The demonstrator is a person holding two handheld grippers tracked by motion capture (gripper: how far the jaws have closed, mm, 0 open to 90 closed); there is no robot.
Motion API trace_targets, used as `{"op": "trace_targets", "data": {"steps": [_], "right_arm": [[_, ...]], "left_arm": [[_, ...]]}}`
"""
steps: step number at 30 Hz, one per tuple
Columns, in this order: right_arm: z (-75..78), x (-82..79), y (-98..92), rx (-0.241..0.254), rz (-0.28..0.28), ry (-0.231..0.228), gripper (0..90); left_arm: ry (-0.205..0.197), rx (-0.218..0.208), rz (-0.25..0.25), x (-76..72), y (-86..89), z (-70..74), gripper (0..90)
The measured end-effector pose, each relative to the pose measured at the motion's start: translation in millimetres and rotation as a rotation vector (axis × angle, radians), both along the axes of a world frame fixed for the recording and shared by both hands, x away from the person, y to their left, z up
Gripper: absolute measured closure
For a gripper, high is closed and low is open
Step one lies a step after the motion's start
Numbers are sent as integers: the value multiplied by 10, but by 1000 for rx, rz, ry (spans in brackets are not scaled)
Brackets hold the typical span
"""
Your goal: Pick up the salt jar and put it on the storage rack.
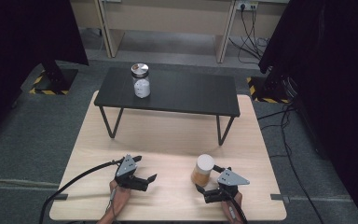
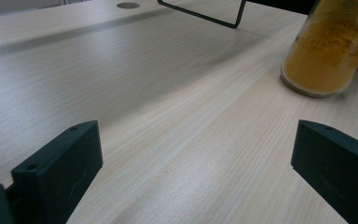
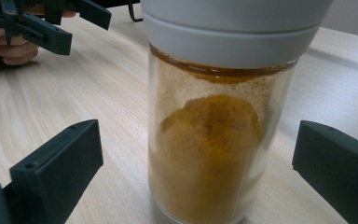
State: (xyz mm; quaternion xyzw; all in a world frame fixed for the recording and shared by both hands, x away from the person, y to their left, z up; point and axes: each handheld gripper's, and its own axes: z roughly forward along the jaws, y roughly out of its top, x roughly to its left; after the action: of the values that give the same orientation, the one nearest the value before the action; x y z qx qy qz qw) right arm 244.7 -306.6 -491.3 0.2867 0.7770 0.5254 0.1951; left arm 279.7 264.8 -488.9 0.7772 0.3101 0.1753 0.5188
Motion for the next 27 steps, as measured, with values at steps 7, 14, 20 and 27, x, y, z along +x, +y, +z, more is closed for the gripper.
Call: {"op": "trace_targets", "data": {"steps": [7, 14, 20, 27], "right_arm": [[6, -6, 12, -8, -2, -3, 15], [-1, -9, 5, 0, -6, -2, 15], [-4, -10, 3, 3, -8, -2, 15], [-5, -13, 3, 3, -9, -2, 15]], "left_arm": [[0, -1, 0, 0, 1, -1, 11], [2, -2, 0, 2, 2, -1, 11], [4, -4, 0, 5, 6, -1, 11], [4, -7, 1, 4, 9, -4, 11]]}}
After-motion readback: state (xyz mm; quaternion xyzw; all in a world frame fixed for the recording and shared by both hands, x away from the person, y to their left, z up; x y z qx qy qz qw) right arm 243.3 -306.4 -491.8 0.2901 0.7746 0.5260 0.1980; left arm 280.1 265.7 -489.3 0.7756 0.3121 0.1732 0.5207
